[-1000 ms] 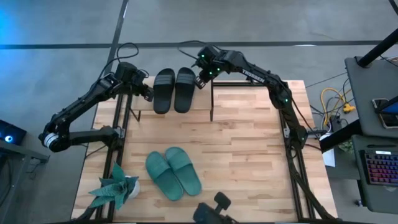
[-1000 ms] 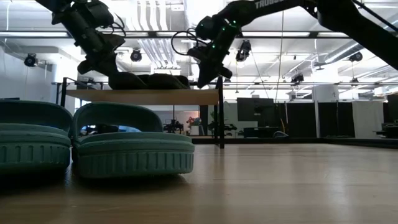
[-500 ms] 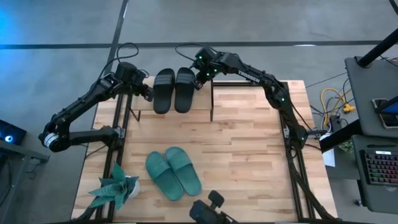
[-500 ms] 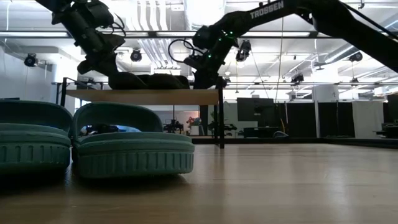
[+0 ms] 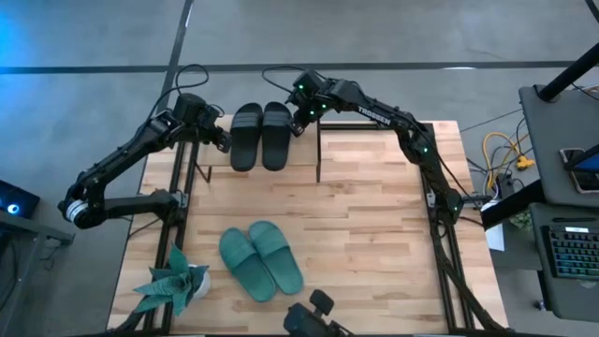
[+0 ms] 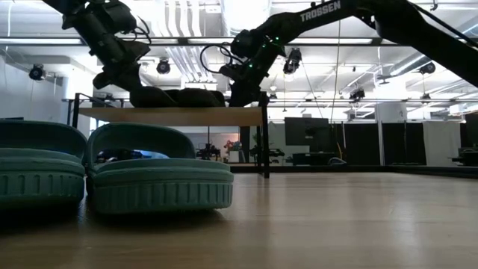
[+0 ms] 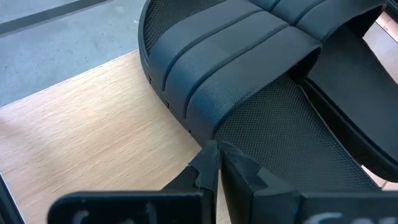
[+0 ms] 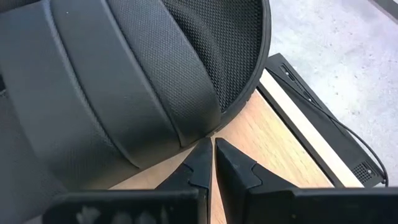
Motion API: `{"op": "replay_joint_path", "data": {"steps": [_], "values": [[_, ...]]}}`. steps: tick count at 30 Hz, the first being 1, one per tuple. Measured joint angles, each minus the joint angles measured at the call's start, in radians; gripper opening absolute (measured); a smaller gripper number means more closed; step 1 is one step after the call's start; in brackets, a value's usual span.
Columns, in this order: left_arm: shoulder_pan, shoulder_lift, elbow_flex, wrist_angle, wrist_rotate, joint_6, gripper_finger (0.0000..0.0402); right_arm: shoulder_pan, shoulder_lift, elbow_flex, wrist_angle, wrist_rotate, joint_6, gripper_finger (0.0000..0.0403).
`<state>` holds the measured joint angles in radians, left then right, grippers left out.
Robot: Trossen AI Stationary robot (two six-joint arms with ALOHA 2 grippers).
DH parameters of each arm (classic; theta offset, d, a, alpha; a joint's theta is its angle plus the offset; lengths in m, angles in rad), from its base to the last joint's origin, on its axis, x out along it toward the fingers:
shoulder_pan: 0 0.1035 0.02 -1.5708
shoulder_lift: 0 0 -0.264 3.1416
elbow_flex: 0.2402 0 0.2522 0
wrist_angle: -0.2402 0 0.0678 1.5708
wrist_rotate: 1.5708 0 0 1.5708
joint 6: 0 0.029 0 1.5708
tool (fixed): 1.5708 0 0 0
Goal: Pick and place slides into the shelf
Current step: Adjust the black slide, then put the green slide under the shelf
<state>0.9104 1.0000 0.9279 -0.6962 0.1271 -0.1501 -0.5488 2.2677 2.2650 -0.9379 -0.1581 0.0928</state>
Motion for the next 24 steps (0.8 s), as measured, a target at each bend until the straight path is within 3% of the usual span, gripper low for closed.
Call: {"op": "replay_joint_path", "data": {"steps": [10,15,19,24], "values": [[0.000,-0.005,0.000,-0.001,0.000,0.003,0.0002,0.006,0.000,0.060,-0.125,-0.005,0.004,0.0013],[0.000,-0.072,0.024,-0.027,0.018,0.002,0.0002,0.024,-0.043,0.084,-0.165,0.000,0.006,0.0013],[-0.001,-0.164,0.058,-0.003,0.126,-0.004,0.0002,0.052,-0.104,0.084,-0.215,-0.020,-0.011,0.0013],[-0.045,-0.252,0.015,0.061,0.308,-0.138,0.0001,0.131,-0.153,0.084,-0.315,-0.099,-0.075,0.0013]]}}
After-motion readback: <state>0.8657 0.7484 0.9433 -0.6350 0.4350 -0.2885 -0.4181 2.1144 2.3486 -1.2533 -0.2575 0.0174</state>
